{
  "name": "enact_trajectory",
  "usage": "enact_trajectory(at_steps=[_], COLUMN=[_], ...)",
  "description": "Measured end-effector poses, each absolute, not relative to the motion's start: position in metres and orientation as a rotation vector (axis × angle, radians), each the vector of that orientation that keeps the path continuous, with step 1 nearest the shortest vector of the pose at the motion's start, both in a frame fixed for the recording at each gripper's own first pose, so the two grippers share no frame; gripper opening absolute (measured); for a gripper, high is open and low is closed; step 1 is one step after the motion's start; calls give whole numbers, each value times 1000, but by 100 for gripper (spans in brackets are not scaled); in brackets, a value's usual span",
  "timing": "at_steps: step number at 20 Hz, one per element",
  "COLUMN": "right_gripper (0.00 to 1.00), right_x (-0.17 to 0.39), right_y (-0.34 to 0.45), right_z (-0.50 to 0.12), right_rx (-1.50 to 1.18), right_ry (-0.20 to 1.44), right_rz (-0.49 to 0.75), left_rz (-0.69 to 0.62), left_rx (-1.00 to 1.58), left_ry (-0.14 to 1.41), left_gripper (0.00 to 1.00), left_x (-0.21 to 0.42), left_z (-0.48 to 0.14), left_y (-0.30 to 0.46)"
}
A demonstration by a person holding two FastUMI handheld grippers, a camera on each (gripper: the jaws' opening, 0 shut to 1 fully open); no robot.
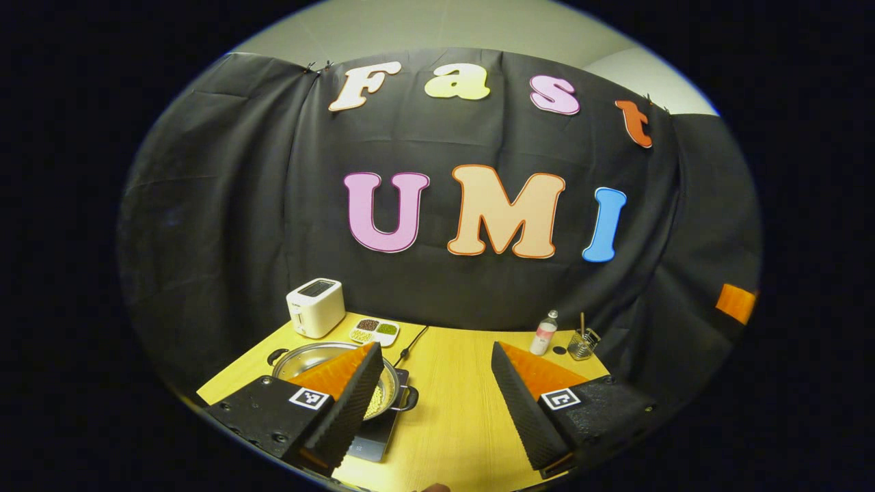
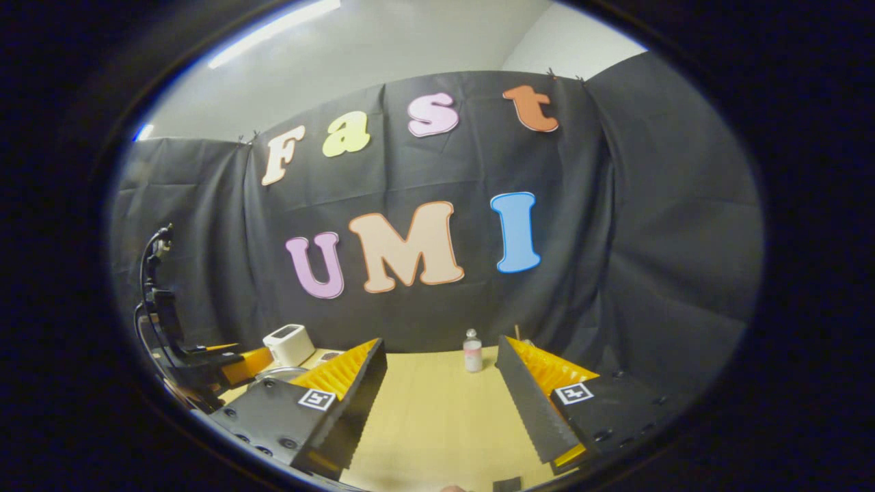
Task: First push the handle of the pot to place it horizontally, then grasp the pot with both hands and set it on the induction cooktop.
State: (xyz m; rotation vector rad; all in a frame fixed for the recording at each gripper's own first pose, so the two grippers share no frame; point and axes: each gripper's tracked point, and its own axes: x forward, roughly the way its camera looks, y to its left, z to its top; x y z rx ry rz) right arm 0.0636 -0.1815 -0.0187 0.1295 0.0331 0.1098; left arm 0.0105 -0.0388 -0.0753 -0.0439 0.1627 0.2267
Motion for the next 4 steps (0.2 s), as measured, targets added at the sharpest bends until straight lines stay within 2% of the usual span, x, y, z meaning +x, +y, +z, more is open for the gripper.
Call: enact_trajectory(at_steps=[4], right_gripper=[92], right_x=[63], right_y=[-199], right_z=[-16], right_rx=[129], right_ry=[24], right_rz=[86], left_rz=[219], left_rx=[-9], left_ry=[157], left_gripper=[97], left_x=[14], left_z=[-73], left_y=[-50])
